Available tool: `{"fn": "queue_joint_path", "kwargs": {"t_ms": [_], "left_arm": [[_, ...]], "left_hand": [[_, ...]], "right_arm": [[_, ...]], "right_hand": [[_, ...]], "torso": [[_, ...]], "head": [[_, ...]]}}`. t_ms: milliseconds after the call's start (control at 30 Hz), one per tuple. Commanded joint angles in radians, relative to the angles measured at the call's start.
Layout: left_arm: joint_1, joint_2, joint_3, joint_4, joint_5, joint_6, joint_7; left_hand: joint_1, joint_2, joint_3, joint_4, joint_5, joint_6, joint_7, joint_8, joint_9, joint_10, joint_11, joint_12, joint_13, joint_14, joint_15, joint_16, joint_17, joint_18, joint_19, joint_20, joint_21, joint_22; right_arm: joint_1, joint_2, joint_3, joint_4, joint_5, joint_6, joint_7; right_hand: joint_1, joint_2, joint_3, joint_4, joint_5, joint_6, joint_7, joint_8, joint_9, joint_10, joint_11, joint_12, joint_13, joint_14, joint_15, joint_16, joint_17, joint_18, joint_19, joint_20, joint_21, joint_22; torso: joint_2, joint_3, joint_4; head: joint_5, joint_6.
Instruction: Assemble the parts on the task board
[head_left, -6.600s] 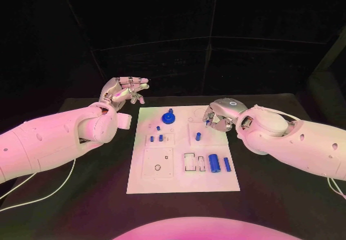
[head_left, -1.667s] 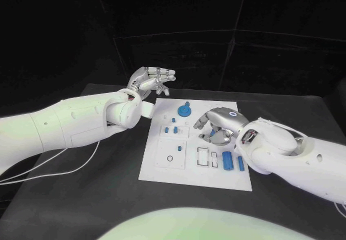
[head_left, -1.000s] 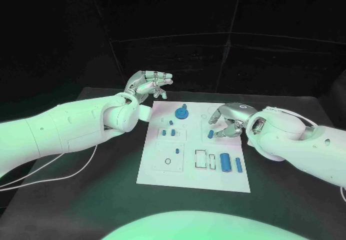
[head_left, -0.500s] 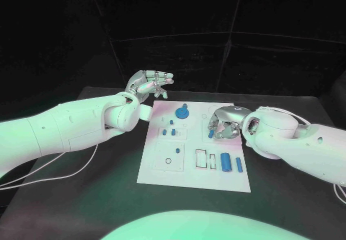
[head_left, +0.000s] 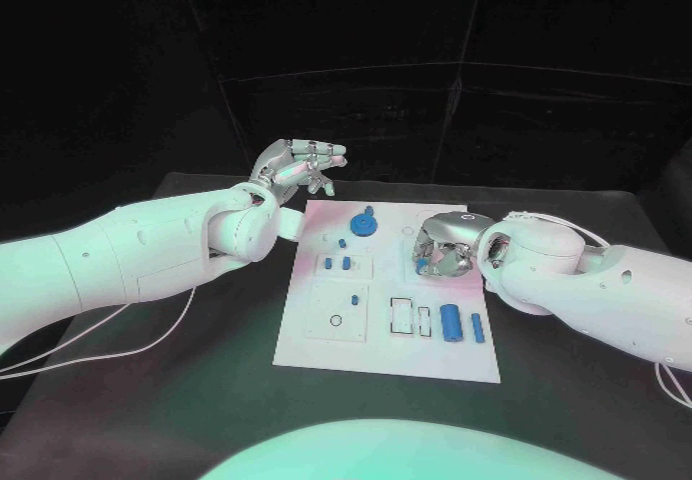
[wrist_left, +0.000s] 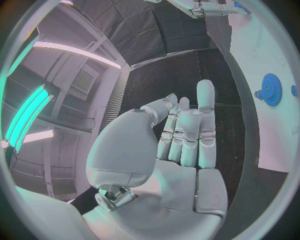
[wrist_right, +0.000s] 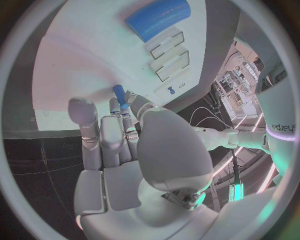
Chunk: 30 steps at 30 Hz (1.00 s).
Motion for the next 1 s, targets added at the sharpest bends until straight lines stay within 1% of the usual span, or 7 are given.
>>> {"fn": "queue_joint_path", "kwargs": {"t_ms": [33, 333, 433, 567, 667, 767, 1000], "left_arm": [[0.002, 0.0, 0.0, 0.0, 0.001, 0.014, 0.003], [0.002, -0.001, 0.0, 0.001, 0.001, 0.014, 0.002], [0.002, -0.002, 0.0, 0.001, 0.001, 0.014, 0.001], [0.002, -0.003, 0.0, 0.002, 0.001, 0.014, 0.0], [0.002, -0.003, 0.0, 0.002, 0.001, 0.014, 0.001], [0.002, -0.004, 0.0, 0.002, 0.001, 0.014, 0.0], [0.002, -0.005, 0.0, 0.002, 0.001, 0.015, 0.0]], "left_hand": [[-0.002, -0.001, -0.005, 0.0, 0.006, -0.007, 0.002, -0.004, -0.001, -0.005, -0.001, 0.004, -0.001, 0.0, 0.005, 0.006, 0.001, 0.005, -0.003, 0.002, -0.006, -0.001], [-0.002, -0.001, -0.005, 0.0, 0.006, -0.007, 0.002, -0.004, -0.001, -0.005, -0.001, 0.004, -0.001, 0.0, 0.005, 0.006, 0.001, 0.005, -0.003, 0.002, -0.006, -0.001], [-0.002, -0.001, -0.005, 0.0, 0.006, -0.007, 0.002, -0.004, -0.001, -0.005, -0.001, 0.004, -0.001, 0.0, 0.005, 0.006, 0.001, 0.005, -0.003, 0.002, -0.006, -0.001], [-0.002, -0.001, -0.005, 0.0, 0.006, -0.007, 0.002, -0.004, -0.001, -0.005, -0.001, 0.004, -0.001, 0.0, 0.005, 0.006, 0.001, 0.005, -0.003, 0.002, -0.006, -0.001], [-0.002, -0.001, -0.005, 0.0, 0.006, -0.007, 0.002, -0.004, -0.001, -0.005, -0.001, 0.004, -0.001, 0.0, 0.005, 0.006, 0.001, 0.005, -0.003, 0.002, -0.006, -0.001], [-0.002, -0.001, -0.005, 0.0, 0.006, -0.007, 0.002, -0.004, -0.001, -0.005, -0.001, 0.004, -0.001, 0.0, 0.005, 0.006, 0.001, 0.005, -0.003, 0.002, -0.006, -0.001], [-0.002, -0.001, -0.005, 0.0, 0.006, -0.007, 0.002, -0.004, -0.001, -0.005, -0.001, 0.004, -0.001, 0.0, 0.005, 0.006, 0.001, 0.005, -0.003, 0.002, -0.006, -0.001]], "right_arm": [[0.0, 0.005, 0.0, -0.003, -0.005, 0.018, 0.009], [-0.003, 0.013, 0.0, -0.012, -0.014, 0.026, 0.001], [-0.004, 0.014, 0.0, -0.01, -0.023, 0.013, -0.005], [-0.005, 0.012, 0.0, -0.006, -0.032, -0.026, -0.009], [-0.005, 0.004, 0.0, 0.006, -0.036, -0.079, -0.002], [-0.005, -0.01, 0.0, 0.025, -0.037, -0.135, 0.009], [-0.005, -0.048, 0.001, 0.067, -0.024, -0.213, 0.027]], "right_hand": [[-0.01, -0.011, 0.017, -0.001, -0.005, 0.013, 0.001, 0.001, -0.001, 0.015, 0.0, -0.015, 0.0, 0.02, -0.006, 0.005, 0.002, -0.002, 0.007, 0.001, 0.005, 0.002], [-0.014, -0.019, 0.047, -0.003, -0.008, 0.031, -0.003, 0.001, -0.001, 0.039, -0.003, -0.037, 0.001, 0.026, -0.009, 0.025, 0.028, -0.006, 0.015, -0.001, 0.026, 0.032], [-0.013, -0.019, 0.057, -0.004, -0.01, 0.034, -0.004, 0.0, -0.001, 0.044, -0.004, -0.043, 0.001, 0.027, -0.01, 0.029, 0.033, -0.007, 0.018, -0.001, 0.031, 0.038], [-0.009, -0.015, 0.075, -0.009, -0.022, 0.042, -0.005, 0.0, 0.0, 0.054, -0.005, -0.051, 0.002, 0.029, -0.011, 0.038, 0.043, -0.009, 0.021, -0.003, 0.04, 0.051], [-0.003, -0.008, 0.096, -0.014, -0.042, 0.057, -0.009, 0.004, 0.001, 0.072, -0.01, -0.054, 0.003, 0.033, -0.014, 0.053, 0.062, -0.013, 0.029, -0.005, 0.059, 0.077], [-0.003, -0.007, 0.108, -0.018, -0.047, 0.067, -0.012, 0.006, 0.002, 0.086, -0.013, -0.056, 0.005, 0.035, -0.017, 0.062, 0.073, -0.015, 0.033, -0.008, 0.071, 0.094], [-0.005, -0.009, 0.119, -0.021, -0.05, 0.073, -0.014, 0.006, 0.002, 0.094, -0.015, -0.06, 0.005, 0.036, -0.018, 0.067, 0.078, -0.017, 0.036, -0.009, 0.08, 0.107]], "torso": [[-0.001, -0.0004, -0.0004], [-0.001, -0.0006, -0.0007], [0.0, -0.0005, -0.0011], [0.0, -0.0003, -0.0021], [-0.001, 0.0002, -0.0007], [-0.002, 0.0008, -0.0012], [-0.001, -0.0013, -0.0015]], "head": [[0.001, -0.002], [0.001, -0.002], [0.0, -0.003], [0.001, -0.004], [0.001, -0.004], [0.002, -0.004], [0.0, 0.0]]}}
